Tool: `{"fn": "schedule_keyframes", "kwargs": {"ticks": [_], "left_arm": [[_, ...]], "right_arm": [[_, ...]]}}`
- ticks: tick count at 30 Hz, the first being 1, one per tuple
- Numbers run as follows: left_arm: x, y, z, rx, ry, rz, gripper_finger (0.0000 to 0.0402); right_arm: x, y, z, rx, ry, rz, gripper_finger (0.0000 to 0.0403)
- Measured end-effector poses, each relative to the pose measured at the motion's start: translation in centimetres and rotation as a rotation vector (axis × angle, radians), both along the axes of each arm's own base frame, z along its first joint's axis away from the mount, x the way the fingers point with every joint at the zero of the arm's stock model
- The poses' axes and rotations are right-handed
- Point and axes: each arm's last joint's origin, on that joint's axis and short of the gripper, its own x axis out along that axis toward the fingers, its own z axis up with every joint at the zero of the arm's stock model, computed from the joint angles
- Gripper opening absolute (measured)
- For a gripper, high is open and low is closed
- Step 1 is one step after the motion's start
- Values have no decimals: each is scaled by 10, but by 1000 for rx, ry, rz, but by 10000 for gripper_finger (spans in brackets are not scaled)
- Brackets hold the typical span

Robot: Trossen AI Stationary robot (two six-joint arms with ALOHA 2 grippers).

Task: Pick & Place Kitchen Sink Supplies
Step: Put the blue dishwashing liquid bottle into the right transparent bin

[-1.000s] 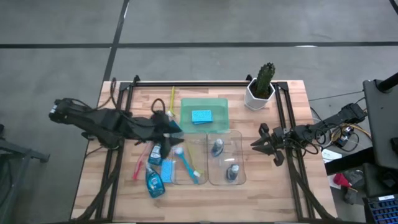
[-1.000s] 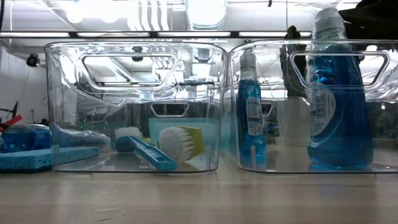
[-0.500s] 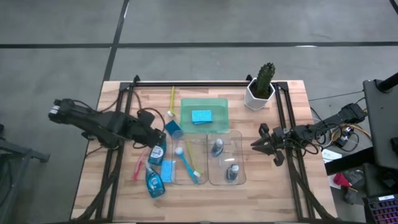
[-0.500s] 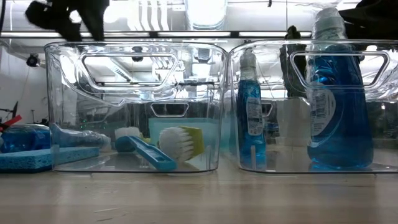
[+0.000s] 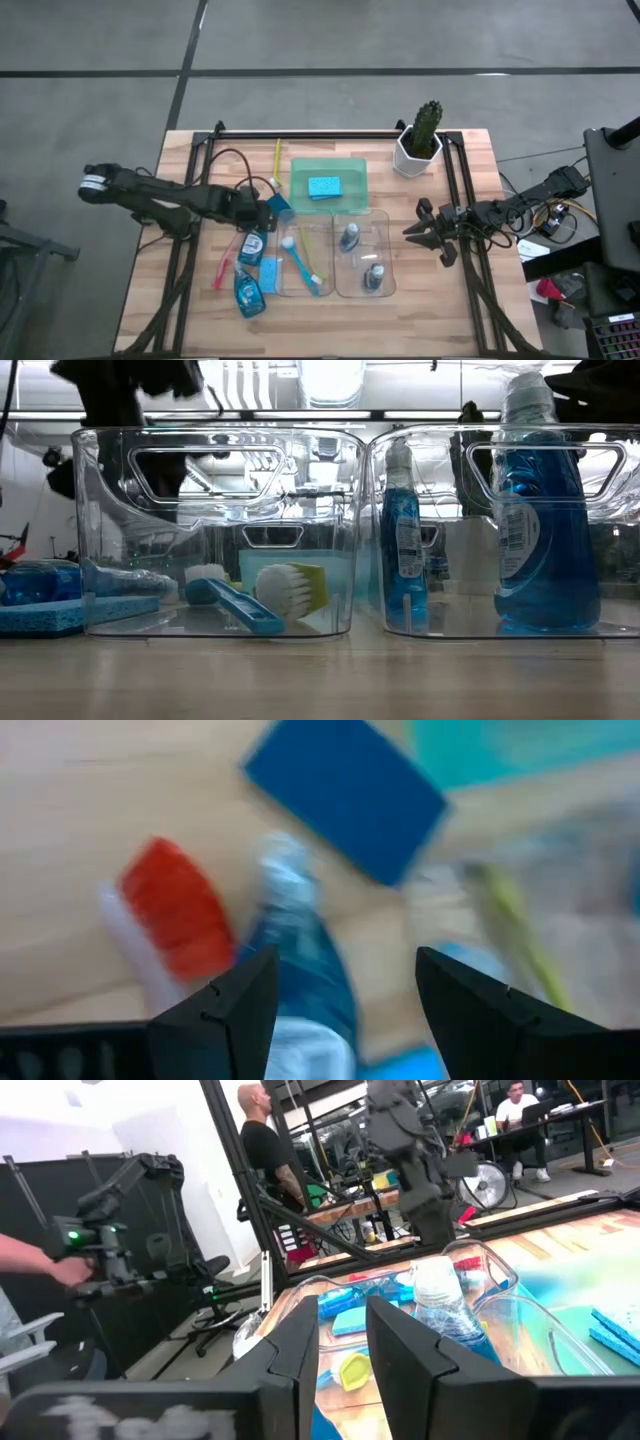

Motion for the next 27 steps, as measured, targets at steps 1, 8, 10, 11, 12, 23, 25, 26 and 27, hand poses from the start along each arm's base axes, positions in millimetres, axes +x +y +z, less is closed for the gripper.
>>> {"fn": "schedule_keyframes", "kwargs": {"ticks": [1,8,10,11,12,23,25,26,27], "left_arm": [[-2,4,-5,-2,18,18,225],[-7,18,-26,28,46,-30,225],[-4,18,-25,32,19,-71,225],[-3,18,-23,36,9,-86,225],[-1,18,-22,44,-2,-103,225],[1,21,-34,106,62,-231,225],[2,20,-41,91,67,-257,225],[3,20,-45,80,60,-267,225],[3,20,-49,68,53,-275,225]], "right_arm": [[0,0,0,0,0,0,80],[0,0,0,0,0,0,67],[0,0,0,0,0,0,65],[0,0,0,0,0,0,64],[0,0,0,0,0,0,63],[0,0,0,0,0,0,78],[0,0,0,0,0,0,81],[0,0,0,0,0,0,82],[0,0,0,0,0,0,83]]}}
